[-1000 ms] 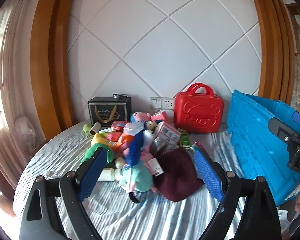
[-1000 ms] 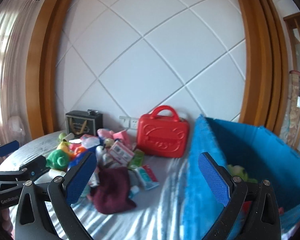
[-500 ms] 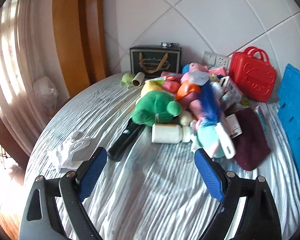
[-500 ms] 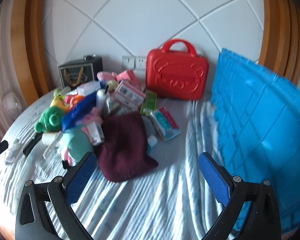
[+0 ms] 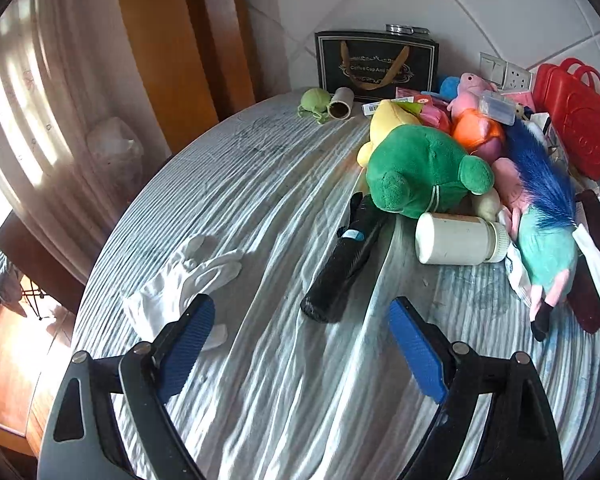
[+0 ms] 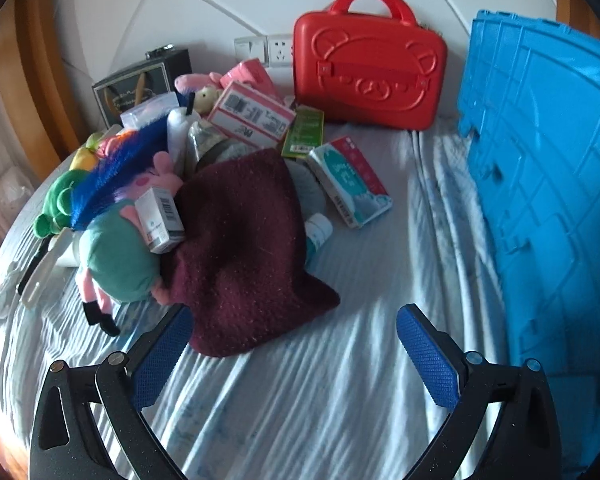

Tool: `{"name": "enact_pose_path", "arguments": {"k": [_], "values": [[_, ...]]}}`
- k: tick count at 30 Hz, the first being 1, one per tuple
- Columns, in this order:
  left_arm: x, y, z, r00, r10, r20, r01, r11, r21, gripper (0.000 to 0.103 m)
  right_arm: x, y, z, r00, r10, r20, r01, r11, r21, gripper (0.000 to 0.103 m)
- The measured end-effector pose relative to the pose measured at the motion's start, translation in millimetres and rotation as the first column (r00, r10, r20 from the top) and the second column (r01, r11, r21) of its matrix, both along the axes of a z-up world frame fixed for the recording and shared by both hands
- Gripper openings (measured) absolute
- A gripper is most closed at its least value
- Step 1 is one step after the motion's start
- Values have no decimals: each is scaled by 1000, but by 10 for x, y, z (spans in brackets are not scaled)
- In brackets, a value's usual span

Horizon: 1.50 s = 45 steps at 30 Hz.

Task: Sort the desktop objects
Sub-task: 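Grasp the black plastic-wrapped cylinder with the left gripper while the right grasps the maroon knit hat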

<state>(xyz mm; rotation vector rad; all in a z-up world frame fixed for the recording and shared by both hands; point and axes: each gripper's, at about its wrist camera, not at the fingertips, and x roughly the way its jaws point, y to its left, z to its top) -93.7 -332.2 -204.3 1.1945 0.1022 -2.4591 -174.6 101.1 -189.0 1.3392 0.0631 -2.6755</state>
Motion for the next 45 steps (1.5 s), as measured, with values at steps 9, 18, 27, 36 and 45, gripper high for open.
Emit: {"name": "enact_pose_path", "arguments": {"k": [9, 18, 27, 36, 45], "values": [[-884, -316, -548, 980, -173, 99, 161, 980, 113, 68, -245, -281, -279, 993, -60, 100, 57, 998, 37, 103], [-1070, -411, -870, 969, -205, 138, 177, 965, 194, 69, -444, -649, -567, 985, -37, 168, 29, 998, 54, 103], [-905, -226, -790, 965, -240, 107, 222, 962, 158, 32, -570, -798, -891, 985, -55, 163, 37, 993, 112, 77], [-475, -75, -259, 982, -190, 6, 188, 973, 136, 31, -215, -640, -497, 995, -54, 79, 50, 998, 44, 27], [-105, 162, 343, 973, -190, -128, 203, 975, 93, 30, 218, -354, 202, 994, -76, -82, 75, 997, -12, 25]]}}
